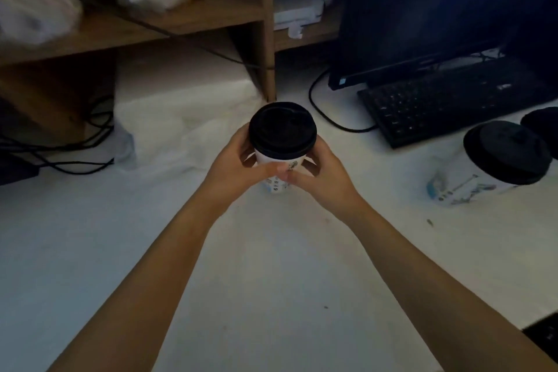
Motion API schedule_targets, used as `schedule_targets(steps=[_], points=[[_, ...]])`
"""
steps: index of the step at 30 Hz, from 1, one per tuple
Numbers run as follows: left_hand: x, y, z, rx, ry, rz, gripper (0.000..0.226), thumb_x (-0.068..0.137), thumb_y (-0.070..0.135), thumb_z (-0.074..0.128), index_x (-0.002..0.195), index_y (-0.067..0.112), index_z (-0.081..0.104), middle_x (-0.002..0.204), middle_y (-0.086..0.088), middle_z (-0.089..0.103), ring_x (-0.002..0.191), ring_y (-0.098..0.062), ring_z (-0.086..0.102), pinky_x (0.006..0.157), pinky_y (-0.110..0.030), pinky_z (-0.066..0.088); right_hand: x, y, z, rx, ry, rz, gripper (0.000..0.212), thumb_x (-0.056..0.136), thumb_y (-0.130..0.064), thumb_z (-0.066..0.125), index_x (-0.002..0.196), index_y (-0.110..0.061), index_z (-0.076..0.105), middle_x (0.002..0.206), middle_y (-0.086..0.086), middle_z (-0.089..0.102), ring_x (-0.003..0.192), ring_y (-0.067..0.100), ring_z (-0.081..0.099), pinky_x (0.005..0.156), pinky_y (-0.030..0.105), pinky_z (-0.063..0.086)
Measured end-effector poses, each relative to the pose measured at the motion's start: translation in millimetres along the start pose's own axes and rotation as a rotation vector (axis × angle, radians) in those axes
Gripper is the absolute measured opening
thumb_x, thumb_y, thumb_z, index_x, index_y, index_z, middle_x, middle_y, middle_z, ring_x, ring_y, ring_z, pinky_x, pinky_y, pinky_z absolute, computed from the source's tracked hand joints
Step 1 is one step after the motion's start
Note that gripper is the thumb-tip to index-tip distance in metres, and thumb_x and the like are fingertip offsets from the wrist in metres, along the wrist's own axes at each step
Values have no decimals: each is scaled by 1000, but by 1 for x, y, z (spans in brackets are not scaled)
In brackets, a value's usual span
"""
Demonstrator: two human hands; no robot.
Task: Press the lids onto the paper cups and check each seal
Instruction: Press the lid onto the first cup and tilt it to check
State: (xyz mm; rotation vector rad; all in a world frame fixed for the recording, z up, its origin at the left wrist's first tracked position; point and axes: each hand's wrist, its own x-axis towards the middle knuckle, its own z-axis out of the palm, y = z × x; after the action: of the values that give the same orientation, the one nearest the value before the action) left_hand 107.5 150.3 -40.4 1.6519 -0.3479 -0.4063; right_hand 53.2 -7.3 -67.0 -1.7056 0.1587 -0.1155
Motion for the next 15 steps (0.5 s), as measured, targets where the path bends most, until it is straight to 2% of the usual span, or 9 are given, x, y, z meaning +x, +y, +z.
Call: schedule_targets(steps=[5, 9, 15], points=[[-6, -10, -7, 2, 28, 1, 72, 61, 20, 78, 122, 40, 44, 123, 23, 55, 114, 9, 53, 95, -19, 48, 1, 6, 10, -21, -18, -18, 79, 76, -7, 77, 142, -20, 36, 126, -17, 51, 118, 0, 50, 92, 6, 42], [-10, -17, -9, 2, 36, 17, 81, 62, 23, 76, 134, 29, 41, 132, 15, 53, 123, -1, 51, 102, -27, 46, 0, 12, 14, -17, -21, -45, 76, 77, -5, 75, 142, -16, 36, 130, -12, 51, 118, -2, 51, 92, 8, 42], [-16, -21, -7, 45, 25, 11, 77, 68, 27, 72, 136, 31, 37, 132, 20, 50, 126, 0, 47, 107, -32, 41, -1, 14, 16, -10, -36, -54, 74, 78, -11, 76, 141, -17, 38, 133, -9, 53, 120, -2, 51, 95, 10, 43]])
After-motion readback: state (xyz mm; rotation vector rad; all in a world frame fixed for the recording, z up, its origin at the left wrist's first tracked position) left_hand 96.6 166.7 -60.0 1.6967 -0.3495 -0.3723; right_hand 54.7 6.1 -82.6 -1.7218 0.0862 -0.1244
